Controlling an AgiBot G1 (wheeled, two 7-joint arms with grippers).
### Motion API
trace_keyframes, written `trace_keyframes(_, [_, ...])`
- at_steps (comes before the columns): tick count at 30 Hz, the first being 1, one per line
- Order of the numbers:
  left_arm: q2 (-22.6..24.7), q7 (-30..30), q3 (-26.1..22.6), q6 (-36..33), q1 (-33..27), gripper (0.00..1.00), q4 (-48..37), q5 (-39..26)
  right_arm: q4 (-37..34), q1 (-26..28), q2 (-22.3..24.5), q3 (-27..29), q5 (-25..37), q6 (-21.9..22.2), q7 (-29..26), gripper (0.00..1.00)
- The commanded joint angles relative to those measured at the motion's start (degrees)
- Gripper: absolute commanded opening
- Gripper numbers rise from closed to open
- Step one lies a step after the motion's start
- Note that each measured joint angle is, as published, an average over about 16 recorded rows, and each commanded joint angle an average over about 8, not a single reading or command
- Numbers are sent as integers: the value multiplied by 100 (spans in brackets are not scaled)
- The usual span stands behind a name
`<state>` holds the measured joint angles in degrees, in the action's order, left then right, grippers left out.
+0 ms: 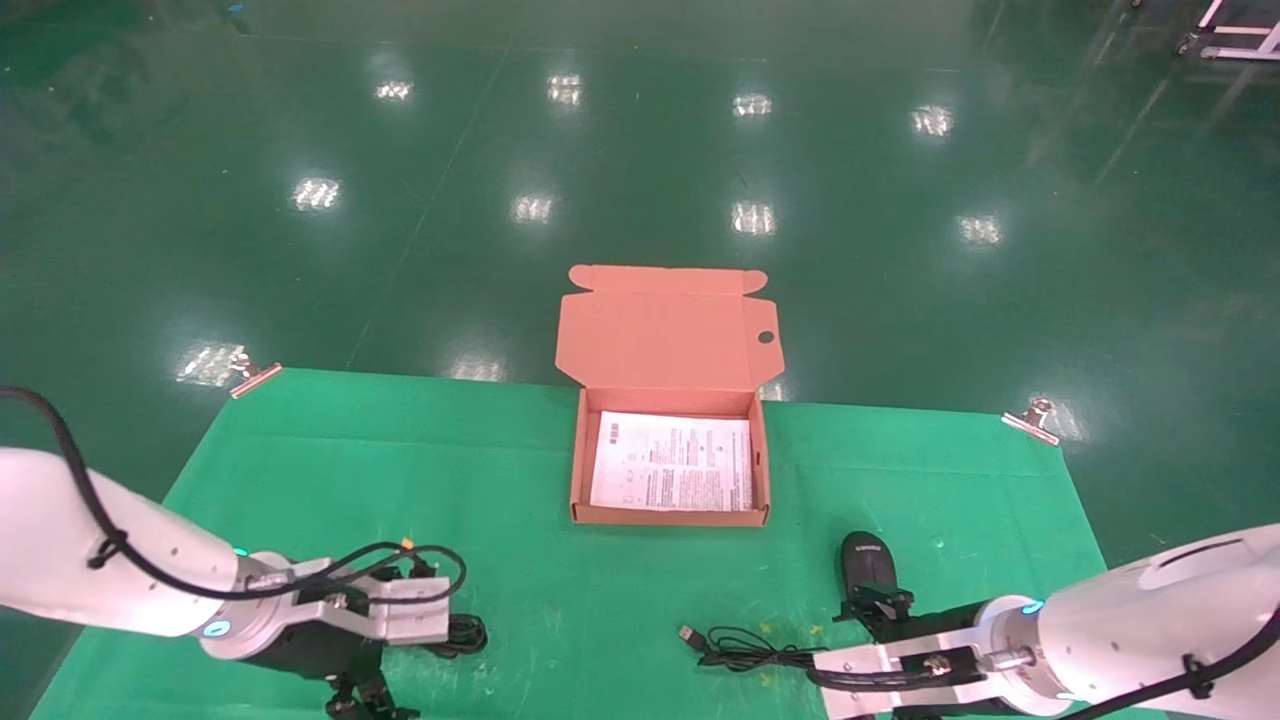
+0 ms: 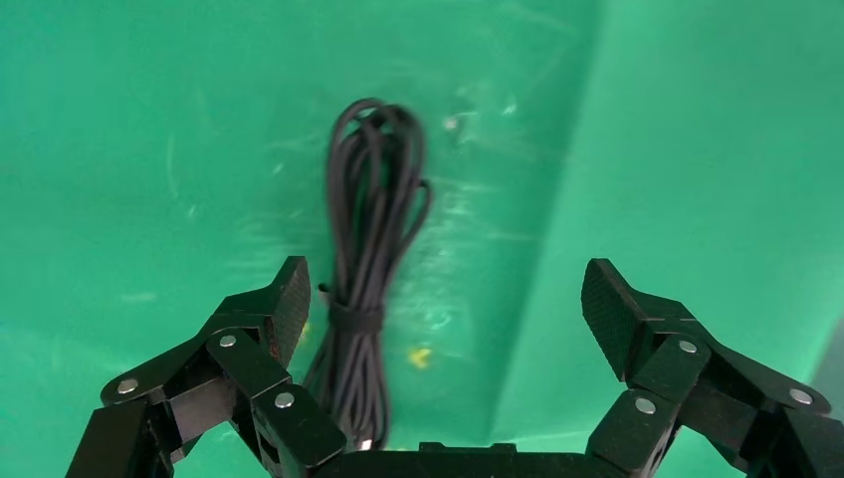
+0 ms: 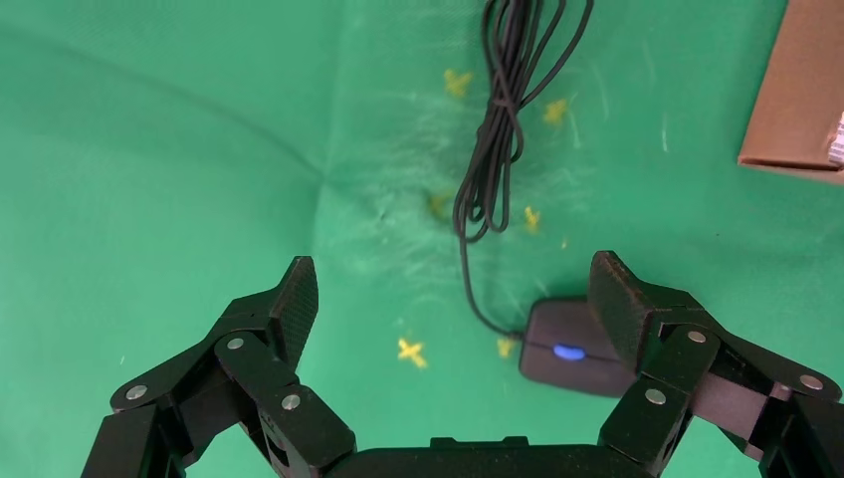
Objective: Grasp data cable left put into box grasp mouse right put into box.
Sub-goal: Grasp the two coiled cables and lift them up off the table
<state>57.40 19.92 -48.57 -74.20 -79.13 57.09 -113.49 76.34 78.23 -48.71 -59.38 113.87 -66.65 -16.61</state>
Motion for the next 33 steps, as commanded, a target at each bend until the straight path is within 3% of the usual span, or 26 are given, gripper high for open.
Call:
trace_keyframes(1, [90, -19, -5, 101, -15, 100, -235, -47, -21, -83, -33, 7, 55, 126, -112, 100])
trace_keyframes(21, [518, -531, -8, 722, -201, 100, -1759, -188, -1024, -315, -610, -40, 269, 864, 97, 98])
trace_keyframes(23, [533, -575, 4, 750, -216, 88, -1876, -171, -1169, -314, -669, -23, 217, 911, 129, 77])
trace_keyframes(29, [574, -739, 40, 785, -254, 13, -2185, -91, -1544, -313, -793, 62, 6, 1044, 213, 4])
trace_keyframes(31, [587, -781, 47, 795, -263, 0, -2259, -75, -1625, -319, -809, 86, -58, 1069, 236, 0])
trace_keyframes(33, [598, -803, 49, 804, -270, 0, -2300, -70, -1672, -324, -815, 100, -97, 1080, 249, 0])
